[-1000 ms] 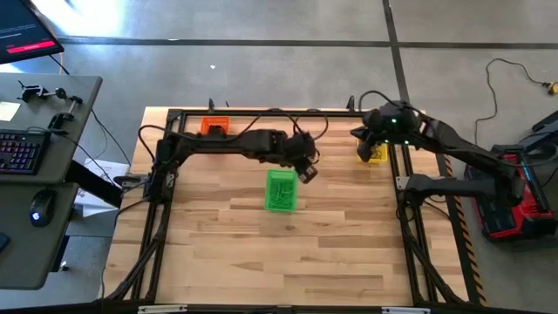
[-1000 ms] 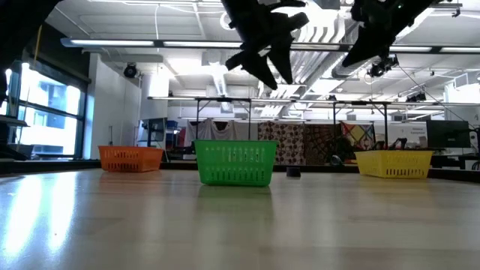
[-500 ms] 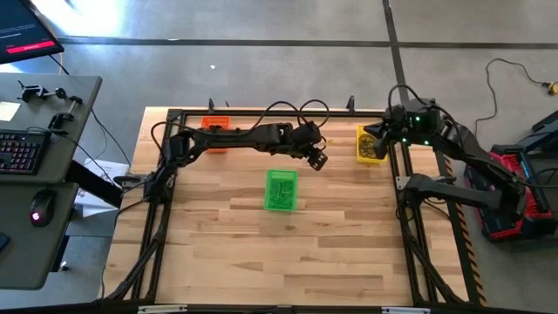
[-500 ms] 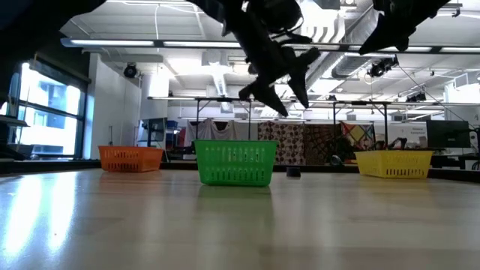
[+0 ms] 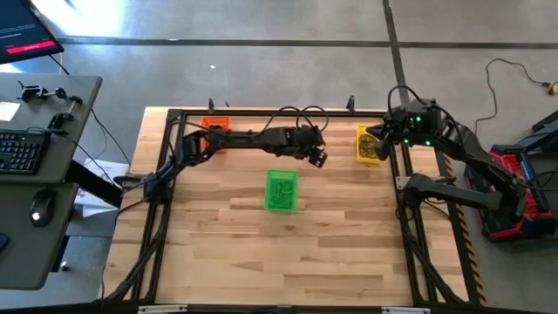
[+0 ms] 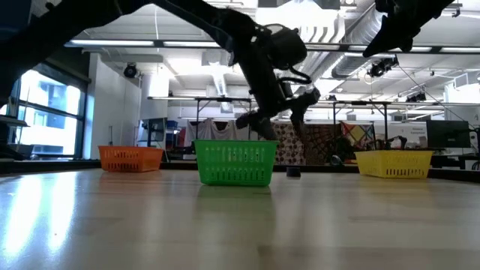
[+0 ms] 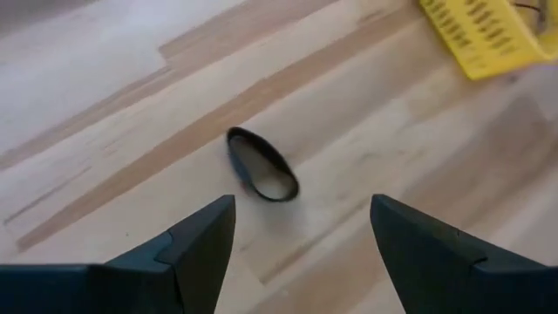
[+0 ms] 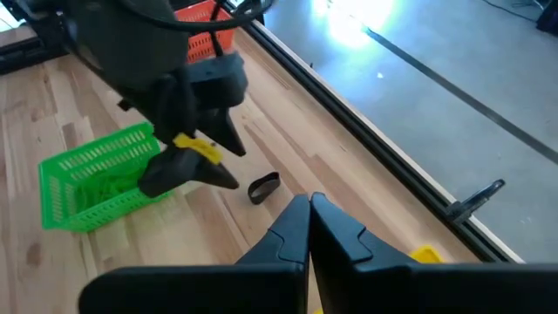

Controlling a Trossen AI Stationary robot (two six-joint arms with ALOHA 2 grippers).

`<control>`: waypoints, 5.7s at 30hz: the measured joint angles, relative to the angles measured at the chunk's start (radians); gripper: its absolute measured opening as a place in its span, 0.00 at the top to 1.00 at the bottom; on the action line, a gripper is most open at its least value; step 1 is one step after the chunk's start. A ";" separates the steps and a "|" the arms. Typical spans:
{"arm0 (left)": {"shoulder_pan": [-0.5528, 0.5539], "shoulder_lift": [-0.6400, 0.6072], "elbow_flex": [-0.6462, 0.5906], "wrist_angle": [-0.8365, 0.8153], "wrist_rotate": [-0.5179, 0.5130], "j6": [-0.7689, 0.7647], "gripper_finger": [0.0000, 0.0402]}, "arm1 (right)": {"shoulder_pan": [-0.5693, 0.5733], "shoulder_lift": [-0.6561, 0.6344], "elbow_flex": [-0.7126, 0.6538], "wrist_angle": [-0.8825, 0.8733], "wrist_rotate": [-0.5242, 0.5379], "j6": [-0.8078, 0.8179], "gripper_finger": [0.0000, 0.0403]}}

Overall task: Sort rubber bands into baskets
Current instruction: Put the black rubber band into the orange bin

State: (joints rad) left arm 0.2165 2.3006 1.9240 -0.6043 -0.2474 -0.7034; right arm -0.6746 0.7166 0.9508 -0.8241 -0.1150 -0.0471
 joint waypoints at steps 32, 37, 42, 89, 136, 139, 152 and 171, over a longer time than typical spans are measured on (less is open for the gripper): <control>0.052 0.088 0.000 0.076 0.038 0.016 0.56 | 0.000 0.000 0.000 -0.015 -0.014 -0.024 1.00; 0.052 0.088 0.000 0.078 0.092 0.051 0.72 | 0.000 0.000 0.000 -0.015 -0.014 -0.025 1.00; 0.047 0.088 0.051 0.015 0.177 0.168 0.87 | 0.000 0.000 0.000 -0.015 -0.014 -0.025 1.00; 0.045 0.162 0.182 -0.082 0.157 0.626 0.68 | 0.000 0.000 0.000 -0.014 -0.053 -0.014 1.00; -0.003 -0.024 0.415 -0.335 0.202 0.627 1.00 | 0.001 -0.004 0.000 0.018 -0.102 0.005 1.00; -0.004 -0.034 0.414 -0.344 0.202 0.627 1.00 | 0.001 -0.005 0.000 0.049 -0.113 0.023 1.00; -0.004 -0.042 0.413 -0.360 0.149 0.610 1.00 | 0.001 -0.004 0.000 0.066 -0.116 0.021 1.00; -0.075 -0.043 0.121 0.244 0.158 0.597 1.00 | 0.001 -0.005 0.000 0.081 -0.148 0.002 1.00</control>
State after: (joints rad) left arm 0.1412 2.2581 2.0446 -0.3599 -0.0895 -0.1061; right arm -0.6735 0.7120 0.9504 -0.7433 -0.2633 -0.0448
